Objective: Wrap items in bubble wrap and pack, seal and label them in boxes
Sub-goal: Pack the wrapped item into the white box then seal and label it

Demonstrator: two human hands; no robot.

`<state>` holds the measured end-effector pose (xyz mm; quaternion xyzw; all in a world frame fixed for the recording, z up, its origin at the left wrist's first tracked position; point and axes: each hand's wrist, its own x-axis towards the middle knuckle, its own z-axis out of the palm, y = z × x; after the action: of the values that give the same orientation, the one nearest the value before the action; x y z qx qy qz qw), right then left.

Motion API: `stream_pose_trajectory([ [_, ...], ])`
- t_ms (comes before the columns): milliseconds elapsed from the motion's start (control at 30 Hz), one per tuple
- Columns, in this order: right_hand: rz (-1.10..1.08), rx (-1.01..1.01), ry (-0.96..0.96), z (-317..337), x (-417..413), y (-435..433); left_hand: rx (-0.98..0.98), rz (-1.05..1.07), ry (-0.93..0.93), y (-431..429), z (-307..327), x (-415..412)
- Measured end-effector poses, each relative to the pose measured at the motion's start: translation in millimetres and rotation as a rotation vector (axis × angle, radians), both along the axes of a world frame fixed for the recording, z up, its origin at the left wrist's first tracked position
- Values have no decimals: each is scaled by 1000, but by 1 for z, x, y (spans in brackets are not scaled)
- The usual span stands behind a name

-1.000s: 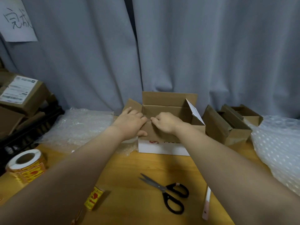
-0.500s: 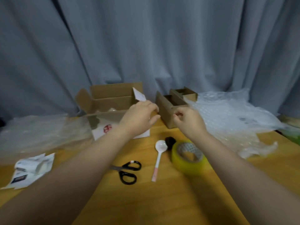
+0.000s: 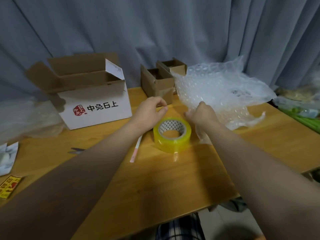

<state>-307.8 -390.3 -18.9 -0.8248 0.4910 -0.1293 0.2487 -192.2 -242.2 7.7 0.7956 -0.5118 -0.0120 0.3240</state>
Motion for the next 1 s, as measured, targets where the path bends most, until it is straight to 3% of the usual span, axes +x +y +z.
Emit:
stream_pose_trajectory([
  [167,-63,-107,95,-5,-7,-2,-36,1,206,1,-12,0],
  [300,-3,-107,11,-12,-12,-5,-40,-13,295,5,-12,0],
  [433,10,-37,144,-16,-5,-5,-29,-25,313,8,-9,-3],
  [567,-59,-184,224,-25,-5,-7,-19,-36,312,14,-8,-2],
  [633,-138,-247,85,-23,-9,-7,-20,-39,333,19,-6,1],
  [767,-126,-405,-432,12,1,19,-44,-43,373,30,10,5],
  [867,122,-532,-690,46,25,66,-142,-83,607,40,35,5],
  [933,326,-524,-744,58,40,98,-256,-106,801,47,55,6],
  [1000,572,-426,-721,66,54,127,-425,-89,870,57,70,12],
])
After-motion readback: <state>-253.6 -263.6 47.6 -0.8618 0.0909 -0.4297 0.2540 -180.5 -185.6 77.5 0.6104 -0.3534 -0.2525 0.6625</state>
